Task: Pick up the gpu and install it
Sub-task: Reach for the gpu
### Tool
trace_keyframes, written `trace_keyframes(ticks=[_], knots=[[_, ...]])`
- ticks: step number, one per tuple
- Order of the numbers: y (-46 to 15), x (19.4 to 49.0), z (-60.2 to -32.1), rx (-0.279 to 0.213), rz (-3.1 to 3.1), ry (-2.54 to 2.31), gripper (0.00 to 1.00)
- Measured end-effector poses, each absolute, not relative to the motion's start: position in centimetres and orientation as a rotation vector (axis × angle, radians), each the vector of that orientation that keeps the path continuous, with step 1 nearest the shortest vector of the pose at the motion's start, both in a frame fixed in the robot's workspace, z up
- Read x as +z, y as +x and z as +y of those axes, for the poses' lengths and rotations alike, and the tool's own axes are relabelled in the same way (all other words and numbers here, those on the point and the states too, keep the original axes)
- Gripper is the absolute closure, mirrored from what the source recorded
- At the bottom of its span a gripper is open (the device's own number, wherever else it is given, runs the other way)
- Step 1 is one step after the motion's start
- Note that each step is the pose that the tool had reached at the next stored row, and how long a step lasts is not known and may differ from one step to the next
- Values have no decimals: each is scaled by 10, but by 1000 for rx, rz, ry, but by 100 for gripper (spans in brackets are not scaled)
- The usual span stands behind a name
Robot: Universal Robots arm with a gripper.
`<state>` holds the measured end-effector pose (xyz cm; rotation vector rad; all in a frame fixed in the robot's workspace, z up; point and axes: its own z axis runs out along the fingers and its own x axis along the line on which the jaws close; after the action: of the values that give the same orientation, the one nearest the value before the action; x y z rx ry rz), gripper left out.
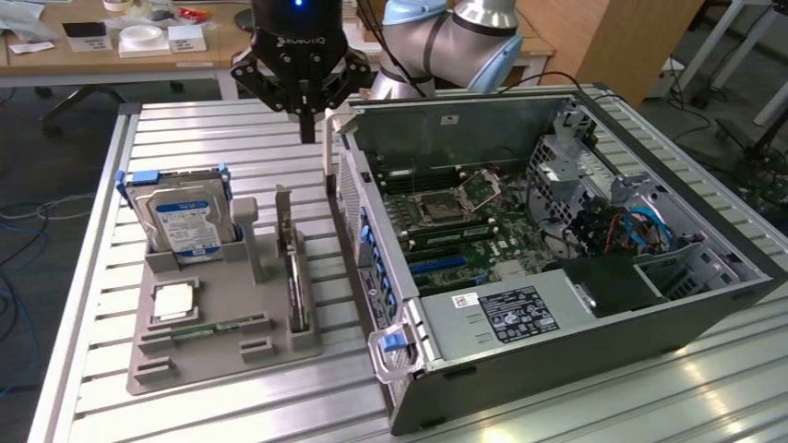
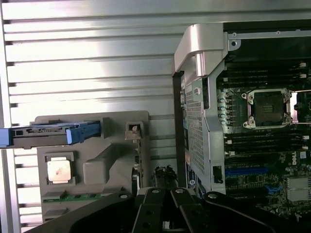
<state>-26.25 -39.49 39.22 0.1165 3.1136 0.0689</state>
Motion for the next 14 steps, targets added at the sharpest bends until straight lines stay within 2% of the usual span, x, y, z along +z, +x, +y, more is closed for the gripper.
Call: trace_keyframes(ticks=[14], knots=[[-274,392,-395,69,3114,117,89]])
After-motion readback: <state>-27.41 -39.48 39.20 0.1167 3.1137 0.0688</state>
